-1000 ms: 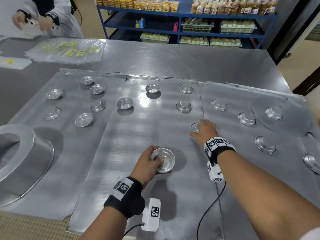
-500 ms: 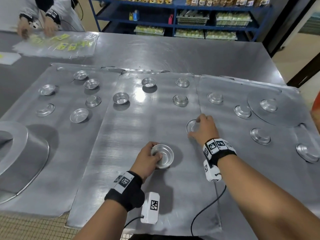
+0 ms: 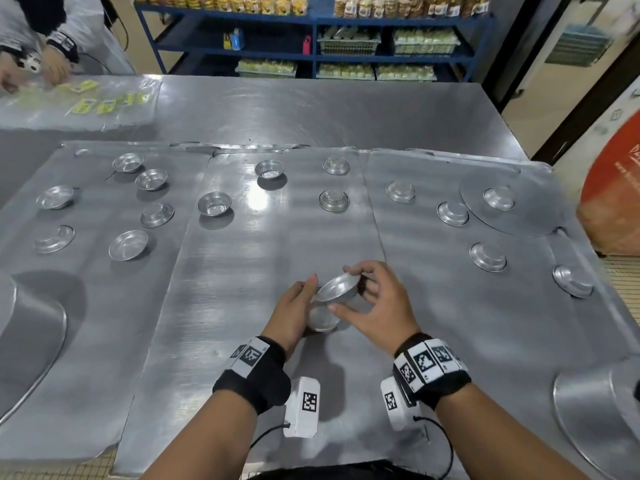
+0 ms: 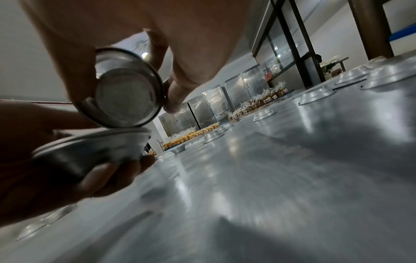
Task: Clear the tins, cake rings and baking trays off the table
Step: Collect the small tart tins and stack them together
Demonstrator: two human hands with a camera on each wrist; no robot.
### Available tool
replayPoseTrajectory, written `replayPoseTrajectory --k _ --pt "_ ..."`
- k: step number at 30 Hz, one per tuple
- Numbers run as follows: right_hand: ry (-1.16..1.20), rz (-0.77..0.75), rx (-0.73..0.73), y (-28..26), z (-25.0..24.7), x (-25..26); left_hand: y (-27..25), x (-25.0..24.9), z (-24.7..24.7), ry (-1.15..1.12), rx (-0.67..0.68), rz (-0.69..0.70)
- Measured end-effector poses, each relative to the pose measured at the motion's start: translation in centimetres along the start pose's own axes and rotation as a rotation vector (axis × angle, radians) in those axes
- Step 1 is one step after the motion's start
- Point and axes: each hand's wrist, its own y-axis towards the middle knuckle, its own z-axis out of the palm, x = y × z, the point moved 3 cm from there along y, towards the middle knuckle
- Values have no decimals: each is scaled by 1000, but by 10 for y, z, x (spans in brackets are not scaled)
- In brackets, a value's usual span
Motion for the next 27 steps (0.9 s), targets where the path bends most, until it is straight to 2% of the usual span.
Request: replayPoseTrajectory --k 6,12,17,23,27 --pt "6 41 60 -16 -8 0 6 0 21 79 102 17" --pt "3 89 126 -19 -31 -3 10 4 42 160 145 41" --pt "-30 222 217 -12 -59 -10 14 3 59 172 171 62" --pt "-498 264 91 12 -112 -46 19 0 83 229 183 66" --pt "-731 295 -65 29 -151 -65 25 -1 98 266 189 73"
